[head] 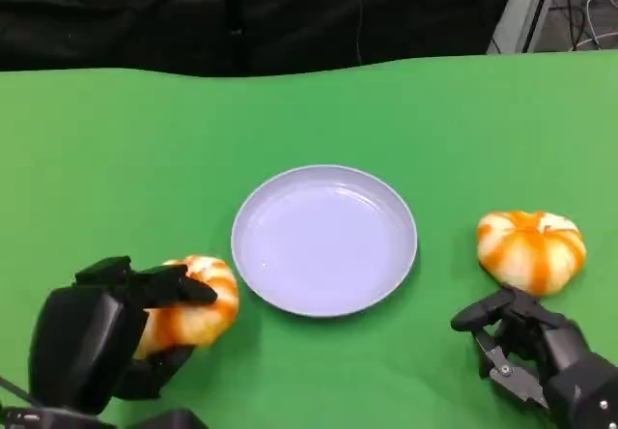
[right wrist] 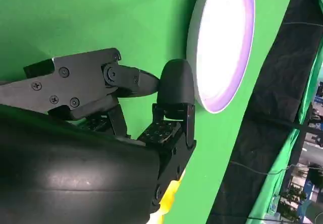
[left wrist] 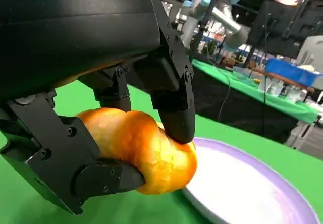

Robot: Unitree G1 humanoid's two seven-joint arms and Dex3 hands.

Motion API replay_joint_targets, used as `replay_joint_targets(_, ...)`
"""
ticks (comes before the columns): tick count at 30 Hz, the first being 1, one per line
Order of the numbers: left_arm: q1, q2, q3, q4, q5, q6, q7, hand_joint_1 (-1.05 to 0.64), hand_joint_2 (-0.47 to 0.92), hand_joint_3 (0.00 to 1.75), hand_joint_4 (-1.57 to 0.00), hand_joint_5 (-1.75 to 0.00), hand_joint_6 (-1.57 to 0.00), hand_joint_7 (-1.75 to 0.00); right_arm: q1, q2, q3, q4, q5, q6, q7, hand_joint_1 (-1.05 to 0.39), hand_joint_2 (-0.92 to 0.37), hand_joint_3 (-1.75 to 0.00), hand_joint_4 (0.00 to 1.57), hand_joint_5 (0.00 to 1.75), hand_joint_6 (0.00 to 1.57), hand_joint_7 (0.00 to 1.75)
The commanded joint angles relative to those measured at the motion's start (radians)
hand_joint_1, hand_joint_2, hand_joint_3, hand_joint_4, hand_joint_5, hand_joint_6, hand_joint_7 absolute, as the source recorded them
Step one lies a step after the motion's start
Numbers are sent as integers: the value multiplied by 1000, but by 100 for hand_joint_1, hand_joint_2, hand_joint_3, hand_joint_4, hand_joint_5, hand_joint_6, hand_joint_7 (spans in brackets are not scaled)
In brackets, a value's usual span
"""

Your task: Grasp the bread from the table and place it into the plate.

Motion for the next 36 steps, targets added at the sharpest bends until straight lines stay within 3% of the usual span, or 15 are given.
replay_joint_targets(1,-28,-6,16,-39,-23,-11,5,-7,42,121,-105,-135,-115,-89,3,-13,4,19,-6,16,-3,-31,-92,-43,68,175,73,123)
replay_joint_targets(9,-68,-23,2,-29,1,-39,25,-10,44,122,-105,-136,-114,-90,-1,-8,2,33,3,5,-2,-31,-92,-43,67,175,73,124)
replay_joint_targets(16,-114,-30,-21,-6,22,-79,52,-12,43,119,-97,-150,-110,-95,-2,-8,7,32,-3,5,-10,-30,-92,-43,67,175,72,124)
replay_joint_targets(23,-210,-40,-62,109,29,-129,71,-13,43,113,-102,-136,-107,-98,-6,-12,13,39,-12,1,-17,-31,-92,-43,67,175,73,124)
replay_joint_targets(30,-289,-60,-108,199,55,-131,91,-12,46,112,-88,-164,-99,-114,-1,-4,17,32,-3,7,-19,-32,-92,-43,67,175,72,124)
replay_joint_targets(36,-319,-72,-129,227,51,-133,85,-12,45,113,-86,-166,-96,-118,1,-3,21,28,-6,12,-23,-32,-92,-42,67,175,72,123)
